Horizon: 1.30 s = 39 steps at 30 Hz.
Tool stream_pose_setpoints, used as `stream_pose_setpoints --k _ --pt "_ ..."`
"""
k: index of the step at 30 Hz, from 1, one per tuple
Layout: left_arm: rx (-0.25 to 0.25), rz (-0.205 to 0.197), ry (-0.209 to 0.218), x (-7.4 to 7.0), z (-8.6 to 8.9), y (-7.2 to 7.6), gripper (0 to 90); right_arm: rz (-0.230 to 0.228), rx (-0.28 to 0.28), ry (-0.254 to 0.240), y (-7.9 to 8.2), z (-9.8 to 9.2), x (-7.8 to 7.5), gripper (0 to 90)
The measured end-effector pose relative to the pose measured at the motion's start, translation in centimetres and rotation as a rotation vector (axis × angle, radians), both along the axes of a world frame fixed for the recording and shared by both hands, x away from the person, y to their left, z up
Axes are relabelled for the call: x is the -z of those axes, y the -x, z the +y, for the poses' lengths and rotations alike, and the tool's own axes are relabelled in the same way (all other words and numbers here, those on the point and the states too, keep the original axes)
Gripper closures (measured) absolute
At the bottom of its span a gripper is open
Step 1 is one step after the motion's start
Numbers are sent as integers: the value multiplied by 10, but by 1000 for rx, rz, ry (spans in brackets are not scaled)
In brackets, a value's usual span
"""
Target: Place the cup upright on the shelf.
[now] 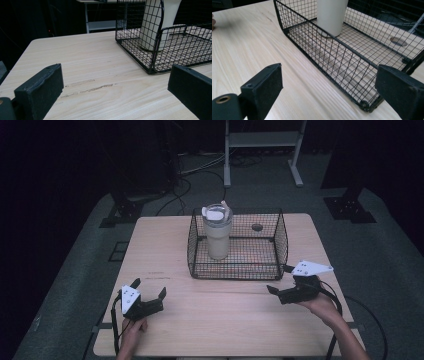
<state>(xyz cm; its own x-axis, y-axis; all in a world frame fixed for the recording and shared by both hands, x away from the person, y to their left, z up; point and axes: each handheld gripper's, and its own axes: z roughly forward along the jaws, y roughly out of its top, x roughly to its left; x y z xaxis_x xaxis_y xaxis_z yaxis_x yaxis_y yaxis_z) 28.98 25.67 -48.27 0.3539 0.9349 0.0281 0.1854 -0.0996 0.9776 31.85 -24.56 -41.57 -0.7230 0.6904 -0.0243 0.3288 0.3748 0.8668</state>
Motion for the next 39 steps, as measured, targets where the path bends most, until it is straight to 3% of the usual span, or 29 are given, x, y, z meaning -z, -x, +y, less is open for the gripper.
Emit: stream_pose_setpoints --k 18,39 --pt "-10 -1 -9 0 -1 0 0 17 49 -2 16 -20 20 71" --pt "-12 -2 -23 0 -2 1 0 23 100 -40 34 -36 38 72"
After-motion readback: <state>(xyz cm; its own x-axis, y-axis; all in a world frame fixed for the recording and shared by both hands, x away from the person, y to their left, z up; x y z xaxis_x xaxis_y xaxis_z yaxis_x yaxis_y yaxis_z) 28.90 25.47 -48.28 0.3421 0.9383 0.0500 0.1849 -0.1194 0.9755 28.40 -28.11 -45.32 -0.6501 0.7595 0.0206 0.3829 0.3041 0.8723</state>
